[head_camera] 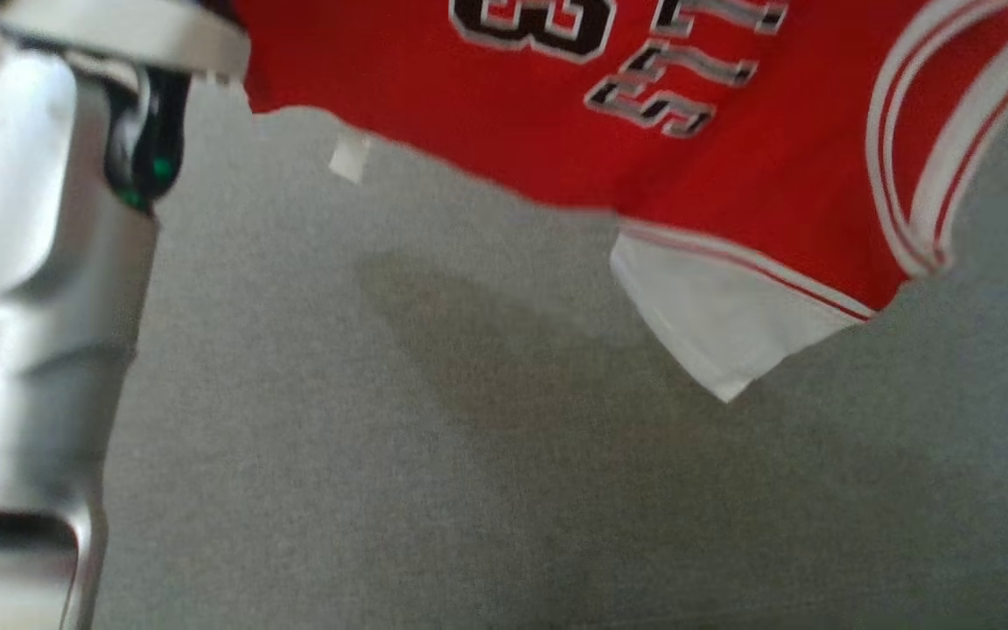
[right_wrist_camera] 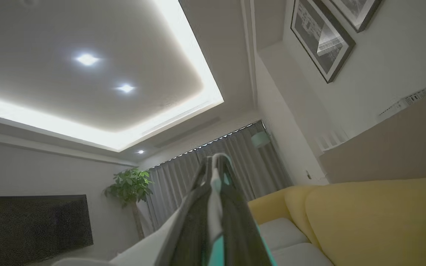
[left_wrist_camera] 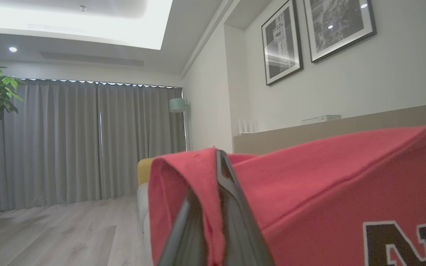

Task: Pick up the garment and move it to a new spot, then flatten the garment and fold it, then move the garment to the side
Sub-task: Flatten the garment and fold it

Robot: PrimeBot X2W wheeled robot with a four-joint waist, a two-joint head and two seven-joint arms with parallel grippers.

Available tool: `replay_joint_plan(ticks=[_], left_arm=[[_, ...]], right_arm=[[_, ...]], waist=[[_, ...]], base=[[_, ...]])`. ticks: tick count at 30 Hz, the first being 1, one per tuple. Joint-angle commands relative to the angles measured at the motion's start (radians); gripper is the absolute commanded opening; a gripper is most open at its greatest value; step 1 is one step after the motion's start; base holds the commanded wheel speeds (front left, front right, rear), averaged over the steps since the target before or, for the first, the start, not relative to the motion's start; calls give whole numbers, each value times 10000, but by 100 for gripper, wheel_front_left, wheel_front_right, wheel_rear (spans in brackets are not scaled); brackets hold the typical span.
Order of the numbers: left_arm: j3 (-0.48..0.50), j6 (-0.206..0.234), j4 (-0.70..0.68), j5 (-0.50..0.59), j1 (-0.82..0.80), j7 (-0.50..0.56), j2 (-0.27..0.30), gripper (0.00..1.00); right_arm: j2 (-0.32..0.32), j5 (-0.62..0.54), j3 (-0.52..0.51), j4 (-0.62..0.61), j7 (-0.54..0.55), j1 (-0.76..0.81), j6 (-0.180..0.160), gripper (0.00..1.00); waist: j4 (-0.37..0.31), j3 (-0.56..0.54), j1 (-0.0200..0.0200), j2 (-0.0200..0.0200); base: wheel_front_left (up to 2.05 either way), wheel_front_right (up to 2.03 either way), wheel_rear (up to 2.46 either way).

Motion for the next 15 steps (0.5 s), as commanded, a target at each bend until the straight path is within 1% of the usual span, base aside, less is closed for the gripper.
replay_joint_plan(ticks=[1, 3, 5, 8, 10, 13, 15], left_arm=[[304, 169, 106, 118, -884, 19, 249, 0], [283, 293, 673, 291, -1419, -238, 150, 0], [44, 268, 1215, 655, -2029, -536, 149, 0], [9, 337, 1863, 1012, -3150, -998, 57, 0], [134, 445, 2140, 1123, -3789, -1191, -69, 0], [462, 498, 2368, 1071, -4153, -1286, -290, 0], [723, 468, 2249, 1079, -3907, -1294, -349, 0]], right_arm=[[40, -378, 127, 96, -64, -807, 4, 0], [115, -803, 112, 710, -303, -1561, 4, 0], [178, -1310, 93, 1173, -538, -2331, 4, 0], [311, -1904, -66, 1561, -697, -3419, 4, 0], [376, -2170, -474, 1620, -719, -3939, 4, 0], [521, -2434, -1241, 1446, -725, -4047, 4, 0], [602, -2466, -1535, 1416, -726, -3656, 4, 0]], waist=[[41, 923, -1, 0], [27, 1320, -1, 0], [-6, 1689, -1, 0], [-93, 2282, -1, 0], [-118, 2576, -1, 0], [-166, 2777, -1, 0], [-215, 2822, -1, 0]], base=[[0, 0, 0], [0, 0, 0], [0, 0, 0], [0, 0, 0], [0, 0, 0], [0, 0, 0], [0, 0, 0]])
